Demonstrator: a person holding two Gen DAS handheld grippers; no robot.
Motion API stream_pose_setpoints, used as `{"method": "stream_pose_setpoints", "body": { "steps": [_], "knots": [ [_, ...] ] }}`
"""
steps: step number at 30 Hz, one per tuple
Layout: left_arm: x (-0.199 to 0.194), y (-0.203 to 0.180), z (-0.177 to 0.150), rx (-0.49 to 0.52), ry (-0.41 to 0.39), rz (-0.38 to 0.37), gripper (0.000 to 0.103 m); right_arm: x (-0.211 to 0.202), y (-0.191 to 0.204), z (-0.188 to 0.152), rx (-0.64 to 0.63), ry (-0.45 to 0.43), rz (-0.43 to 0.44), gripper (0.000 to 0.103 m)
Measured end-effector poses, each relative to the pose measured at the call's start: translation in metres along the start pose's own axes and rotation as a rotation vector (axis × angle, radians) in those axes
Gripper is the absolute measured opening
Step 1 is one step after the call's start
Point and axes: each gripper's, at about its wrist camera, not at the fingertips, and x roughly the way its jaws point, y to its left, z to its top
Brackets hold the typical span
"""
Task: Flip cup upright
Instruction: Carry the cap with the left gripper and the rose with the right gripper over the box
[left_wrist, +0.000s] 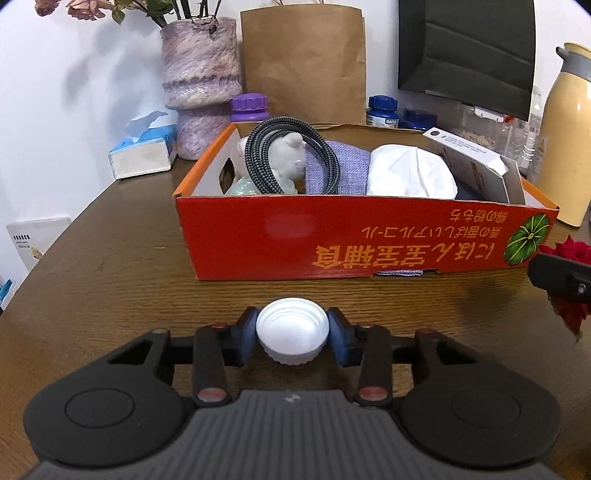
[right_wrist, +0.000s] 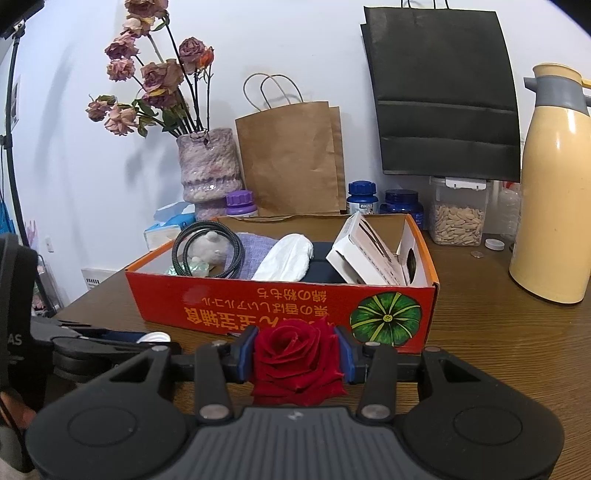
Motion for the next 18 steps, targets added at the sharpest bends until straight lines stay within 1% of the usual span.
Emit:
{"method": "stream_pose_setpoints", "body": {
  "steps": [4, 14, 18],
  "knots": [
    [-0.006, 0.0, -0.002, -0.019, -0.001, -0.008, 0.041, -0.001, 0.001, 0.0, 0.0, -0.003, 0.001, 0.043],
    [-0.036, -0.002, -0.001, -0.041, -0.061, -0.015, 0.041, -0.007, 0.002, 0.002, -0.001, -0.025, 0.009, 0.043],
    [-0.049, -0.003, 0.0, -0.051, -0.088, -0.031, 0.041, -0.01, 0.003, 0.004, -0.003, -0.036, 0.012, 0.043]
  ]
}}
